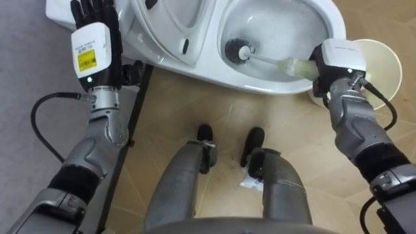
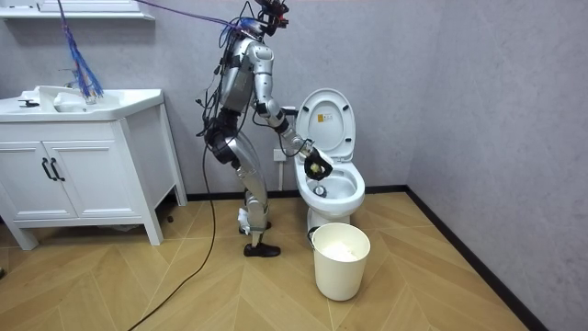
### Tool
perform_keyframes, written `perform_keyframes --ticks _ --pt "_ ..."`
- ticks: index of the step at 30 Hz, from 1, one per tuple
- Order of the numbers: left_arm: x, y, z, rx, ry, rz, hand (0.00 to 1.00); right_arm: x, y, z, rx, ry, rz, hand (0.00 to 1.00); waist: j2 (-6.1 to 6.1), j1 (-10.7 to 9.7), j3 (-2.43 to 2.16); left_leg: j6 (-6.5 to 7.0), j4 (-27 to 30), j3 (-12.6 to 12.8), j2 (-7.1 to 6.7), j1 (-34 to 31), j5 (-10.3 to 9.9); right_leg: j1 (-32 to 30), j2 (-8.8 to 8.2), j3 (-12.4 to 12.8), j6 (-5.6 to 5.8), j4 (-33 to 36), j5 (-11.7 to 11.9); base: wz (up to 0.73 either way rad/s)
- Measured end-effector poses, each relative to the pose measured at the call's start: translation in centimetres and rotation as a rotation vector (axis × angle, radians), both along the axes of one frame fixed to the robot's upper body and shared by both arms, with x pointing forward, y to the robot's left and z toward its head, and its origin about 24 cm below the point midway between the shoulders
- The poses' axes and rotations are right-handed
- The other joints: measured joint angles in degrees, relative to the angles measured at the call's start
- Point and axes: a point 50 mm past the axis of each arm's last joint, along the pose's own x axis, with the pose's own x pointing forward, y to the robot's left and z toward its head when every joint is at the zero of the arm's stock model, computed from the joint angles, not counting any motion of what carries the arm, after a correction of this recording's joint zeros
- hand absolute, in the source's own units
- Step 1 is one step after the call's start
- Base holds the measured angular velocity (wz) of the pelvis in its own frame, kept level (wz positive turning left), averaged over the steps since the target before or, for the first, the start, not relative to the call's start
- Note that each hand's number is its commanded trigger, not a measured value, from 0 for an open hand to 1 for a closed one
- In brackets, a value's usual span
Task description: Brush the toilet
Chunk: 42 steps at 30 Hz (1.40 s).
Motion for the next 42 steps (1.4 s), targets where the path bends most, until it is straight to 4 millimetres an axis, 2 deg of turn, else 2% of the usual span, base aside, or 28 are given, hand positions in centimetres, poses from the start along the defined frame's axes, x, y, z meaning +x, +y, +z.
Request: perform_keyframes --ticks 4,7,9,10,11,12,15,19,20,22,27,29,32,33,38,42 --pt "0.3 -0.5 0.3 0.001 -0.024 -0.021 0.00 0.5 -1.3 -0.5 0.035 0.036 -0.066 1.00 -0.30 0.27 0.21 0.20 0.15 -0.11 -0.01 -0.05 -0.18 0.27 -0.19 -0.42 0.21 0.11 -0.25 0.06" --pt "0.5 -0.7 0.7 0.002 -0.056 -0.030 0.00 0.4 -1.7 -0.8 0.145 0.030 -0.136 1.00 -1.51 0.83 0.91 0.27 0.14 0.29 -0.39 -0.22 -0.21 -0.71 -0.84 -0.13 0.22 1.61 -0.99 0.00" --pt "0.6 -0.8 1.1 -0.002 -0.081 -0.034 0.00 0.7 -1.9 -0.4 0.232 0.007 -0.189 1.00 -1.98 0.93 1.17 0.28 0.35 0.42 -0.58 -0.93 -0.21 -1.75 -1.10 0.17 0.16 2.61 -1.22 0.00" --pt "0.7 -0.7 1.2 -0.002 -0.096 -0.035 0.00 1.0 -2.1 -0.2 0.298 -0.007 -0.225 1.00 -2.68 1.15 1.60 0.27 0.38 0.70 -0.86 -0.98 -0.21 -2.49 -1.29 0.90 0.12 3.35 -1.42 -0.05" --pt "0.7 -0.6 1.4 -0.002 -0.111 -0.035 0.00 1.2 -2.4 0.1 0.372 -0.029 -0.268 1.00 -2.95 1.09 1.70 0.24 0.44 0.85 -0.97 -1.39 -0.17 -3.13 -1.47 1.02 0.05 4.13 -1.57 -0.04" --pt "0.8 -0.6 1.5 -0.001 -0.118 -0.035 0.00 1.2 -2.6 0.2 0.410 -0.042 -0.289 1.00 -3.05 1.05 1.66 0.24 0.45 0.92 -0.99 -1.67 -0.16 -3.48 -1.57 1.02 0.02 4.16 -1.60 0.00" --pt "0.8 -0.3 1.6 0.000 -0.142 -0.027 0.00 1.5 -3.5 0.8 0.677 -0.146 -0.448 1.00 -3.81 0.32 1.77 0.35 1.02 1.30 -1.42 -2.42 0.17 -4.82 -2.25 1.47 -0.01 6.07 -2.32 0.07" --pt "0.7 0.2 1.4 0.011 -0.151 -0.009 0.00 1.3 -4.4 0.7 0.851 -0.186 -0.575 1.00 -3.83 -1.32 1.75 0.41 2.48 1.00 -1.51 -3.31 0.14 -5.20 -2.47 1.17 0.11 6.56 -2.51 0.07" --pt "0.7 0.2 1.4 0.019 -0.151 -0.007 0.00 1.2 -4.8 0.7 0.860 -0.194 -0.591 1.00 -3.80 -1.77 1.74 0.47 2.88 0.92 -1.80 -3.61 0.17 -5.55 -2.96 1.04 0.11 7.19 -2.75 0.06" --pt "1.2 0.1 1.8 0.015 -0.157 -0.009 0.00 1.2 -5.0 0.8 0.830 -0.201 -0.582 1.00 -3.81 -1.92 1.74 0.69 3.62 0.83 -2.17 -4.13 0.04 -6.14 -3.43 1.09 0.23 8.20 -3.03 0.03" --pt "1.5 -0.1 1.5 0.036 -0.115 -0.012 0.00 1.6 -4.6 1.2 0.698 -0.200 -0.478 1.00 -3.75 -1.45 1.70 1.03 4.01 1.28 -2.11 -3.77 -0.16 -5.77 -3.43 1.41 0.85 8.32 -2.54 -0.06" --pt "1.7 -0.2 1.4 0.038 -0.093 -0.021 0.00 1.8 -3.6 1.0 0.615 -0.171 -0.394 1.00 -3.66 -1.27 1.65 0.92 4.02 1.15 -2.11 -3.22 -0.17 -5.15 -3.37 1.29 0.91 8.10 -2.41 -0.02" --pt "1.8 -0.3 1.3 0.043 -0.063 -0.029 0.00 1.9 -1.7 0.4 0.486 -0.119 -0.275 1.00 -2.91 -0.57 1.26 0.73 4.30 0.84 -1.86 -3.15 -0.31 -4.64 -3.03 0.91 0.98 7.62 -2.34 0.00" --pt "1.8 -0.5 1.2 0.049 -0.046 -0.037 0.00 1.7 -1.1 -0.1 0.426 -0.090 -0.242 1.00 -2.31 -0.29 0.99 0.71 4.22 0.60 -1.69 -3.02 -0.30 -4.08 -2.85 0.45 0.91 7.00 -2.07 0.00" --pt "1.7 -1.0 0.6 0.041 0.008 -0.054 0.00 1.0 -0.5 -1.0 0.189 0.003 -0.132 1.00 0.10 1.64 0.77 0.45 3.72 0.43 -0.44 -1.53 -0.60 -1.70 -1.03 0.36 0.93 3.71 -0.71 -0.12" --pt "1.4 -0.7 0.3 0.038 0.027 -0.039 0.00 0.8 0.0 -0.8 0.087 0.009 -0.064 1.00 0.59 1.73 0.44 0.17 2.79 0.74 -0.03 -0.99 -0.52 -1.32 -0.49 0.66 0.44 2.95 -0.49 -0.05"
